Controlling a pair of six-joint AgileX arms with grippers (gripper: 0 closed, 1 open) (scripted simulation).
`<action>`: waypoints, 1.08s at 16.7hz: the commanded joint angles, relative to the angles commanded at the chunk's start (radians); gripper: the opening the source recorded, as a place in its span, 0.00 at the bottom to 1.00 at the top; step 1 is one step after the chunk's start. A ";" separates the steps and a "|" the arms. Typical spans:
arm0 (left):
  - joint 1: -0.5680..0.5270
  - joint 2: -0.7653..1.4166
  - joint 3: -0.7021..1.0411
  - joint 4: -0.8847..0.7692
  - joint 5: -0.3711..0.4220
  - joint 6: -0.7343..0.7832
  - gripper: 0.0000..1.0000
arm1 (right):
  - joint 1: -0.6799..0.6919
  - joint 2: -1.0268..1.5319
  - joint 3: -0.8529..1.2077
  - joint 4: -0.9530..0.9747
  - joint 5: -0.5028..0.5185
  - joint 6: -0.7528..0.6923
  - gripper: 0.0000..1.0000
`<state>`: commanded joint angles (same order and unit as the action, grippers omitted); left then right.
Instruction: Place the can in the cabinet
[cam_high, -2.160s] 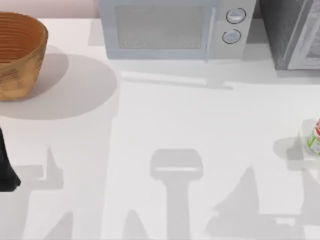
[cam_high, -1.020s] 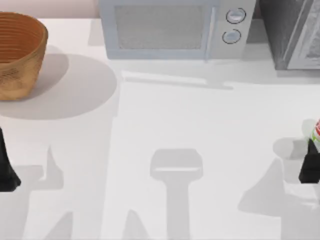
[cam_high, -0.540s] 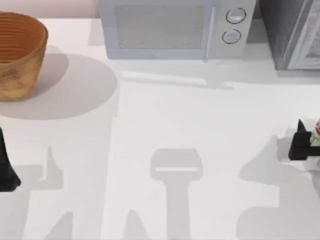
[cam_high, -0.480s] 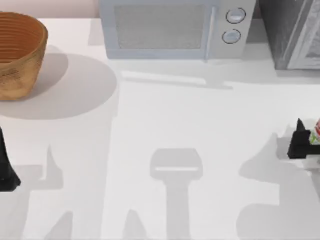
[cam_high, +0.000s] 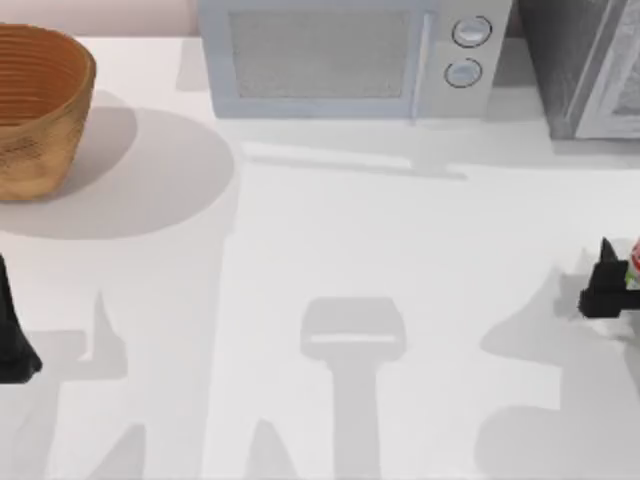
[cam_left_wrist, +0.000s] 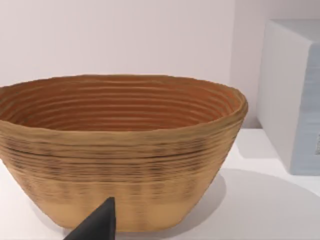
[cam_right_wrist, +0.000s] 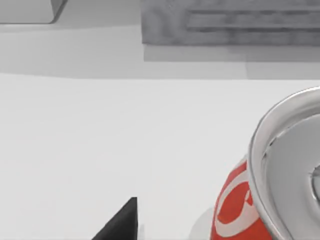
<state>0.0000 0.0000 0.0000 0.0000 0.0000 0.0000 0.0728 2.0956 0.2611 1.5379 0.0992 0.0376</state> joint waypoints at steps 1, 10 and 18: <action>0.000 0.000 0.000 0.000 0.000 0.000 1.00 | 0.000 0.000 0.000 0.000 0.000 0.000 0.62; 0.000 0.000 0.000 0.000 0.000 0.000 1.00 | 0.000 0.000 0.000 0.000 0.000 0.000 0.00; 0.000 0.000 0.000 0.000 0.000 0.000 1.00 | 0.000 -0.001 -0.001 0.000 0.000 0.001 0.00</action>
<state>0.0000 0.0000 0.0000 0.0000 0.0000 0.0000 0.0730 2.0945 0.2600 1.5378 0.0995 0.0385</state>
